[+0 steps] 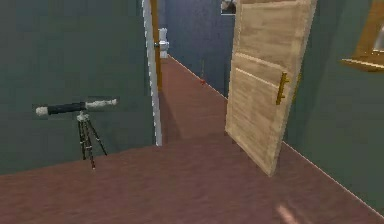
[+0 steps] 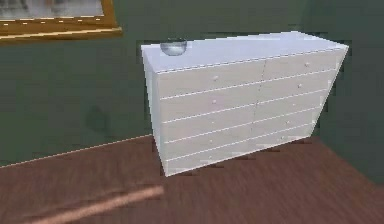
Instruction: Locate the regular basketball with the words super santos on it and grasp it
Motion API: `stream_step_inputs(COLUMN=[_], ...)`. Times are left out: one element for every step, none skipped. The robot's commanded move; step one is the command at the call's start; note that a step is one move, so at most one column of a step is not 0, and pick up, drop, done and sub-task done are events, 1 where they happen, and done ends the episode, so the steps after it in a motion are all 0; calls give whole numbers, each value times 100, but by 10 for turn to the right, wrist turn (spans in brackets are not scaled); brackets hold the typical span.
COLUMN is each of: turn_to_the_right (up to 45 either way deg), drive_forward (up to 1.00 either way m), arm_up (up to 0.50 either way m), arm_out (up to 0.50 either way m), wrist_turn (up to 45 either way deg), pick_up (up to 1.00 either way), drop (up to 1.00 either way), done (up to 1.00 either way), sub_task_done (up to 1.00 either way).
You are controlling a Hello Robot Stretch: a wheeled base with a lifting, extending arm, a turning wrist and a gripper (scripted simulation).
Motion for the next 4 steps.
stream_step_inputs(turn_to_the_right=[0, 0, 30, 0], drive_forward=[100, 100, 0, 55], arm_up=[0, 0, 0, 0], arm_out=[0, 0, 0, 0], wrist_turn=[0, 0, 0, 0], pick_up=[0, 0, 0, 0], drop=[0, 0, 0, 0], done=[0, 0, 0, 0], sub_task_done=[0, 0, 0, 0])
